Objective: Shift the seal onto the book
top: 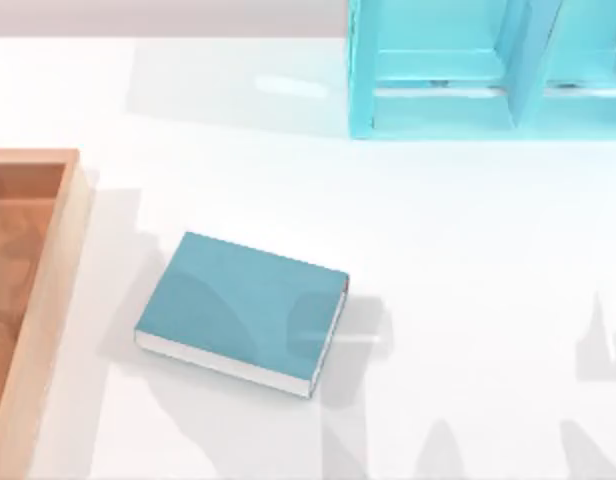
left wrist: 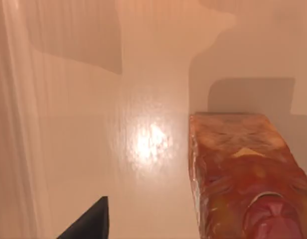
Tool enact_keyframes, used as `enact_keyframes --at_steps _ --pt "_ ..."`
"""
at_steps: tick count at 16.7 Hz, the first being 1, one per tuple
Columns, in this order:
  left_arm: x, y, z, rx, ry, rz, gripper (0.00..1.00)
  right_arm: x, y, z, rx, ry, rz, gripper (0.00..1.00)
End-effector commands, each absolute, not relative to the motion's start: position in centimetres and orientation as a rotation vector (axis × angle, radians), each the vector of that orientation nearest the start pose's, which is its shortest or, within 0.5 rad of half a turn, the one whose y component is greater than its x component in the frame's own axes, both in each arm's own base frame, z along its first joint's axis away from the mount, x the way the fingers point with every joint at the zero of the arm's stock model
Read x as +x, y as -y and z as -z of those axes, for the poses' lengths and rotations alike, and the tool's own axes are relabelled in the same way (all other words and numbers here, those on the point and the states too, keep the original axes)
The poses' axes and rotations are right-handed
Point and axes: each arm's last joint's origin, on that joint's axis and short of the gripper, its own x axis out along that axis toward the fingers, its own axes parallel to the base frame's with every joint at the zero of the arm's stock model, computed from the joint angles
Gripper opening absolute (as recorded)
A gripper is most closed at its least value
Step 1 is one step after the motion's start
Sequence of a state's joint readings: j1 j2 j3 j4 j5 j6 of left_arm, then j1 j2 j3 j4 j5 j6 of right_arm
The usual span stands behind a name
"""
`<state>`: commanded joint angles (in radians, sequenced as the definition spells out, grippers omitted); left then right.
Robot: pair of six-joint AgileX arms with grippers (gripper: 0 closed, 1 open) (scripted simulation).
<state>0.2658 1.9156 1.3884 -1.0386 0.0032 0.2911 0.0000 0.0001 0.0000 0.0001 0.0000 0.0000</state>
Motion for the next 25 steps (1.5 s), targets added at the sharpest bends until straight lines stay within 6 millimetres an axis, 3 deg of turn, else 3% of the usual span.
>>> enact_keyframes --at_steps 5,10,23,25 --pt "34.1 -9.6 -13.5 0.015 -1.564 0.016 1.0 10.6 0.1 -16.0 0.0 0.0 0.0 1.0" --pt "34.1 -9.6 -13.1 0.015 -1.566 0.017 1.0 10.6 0.1 -16.0 0.0 0.0 0.0 1.0" --pt "34.1 -9.6 -13.1 0.015 -1.566 0.017 0.02 10.6 0.1 -16.0 0.0 0.0 0.0 1.0" --pt "34.1 -9.6 -13.1 0.015 -1.566 0.017 0.0 10.6 0.1 -16.0 0.0 0.0 0.0 1.0"
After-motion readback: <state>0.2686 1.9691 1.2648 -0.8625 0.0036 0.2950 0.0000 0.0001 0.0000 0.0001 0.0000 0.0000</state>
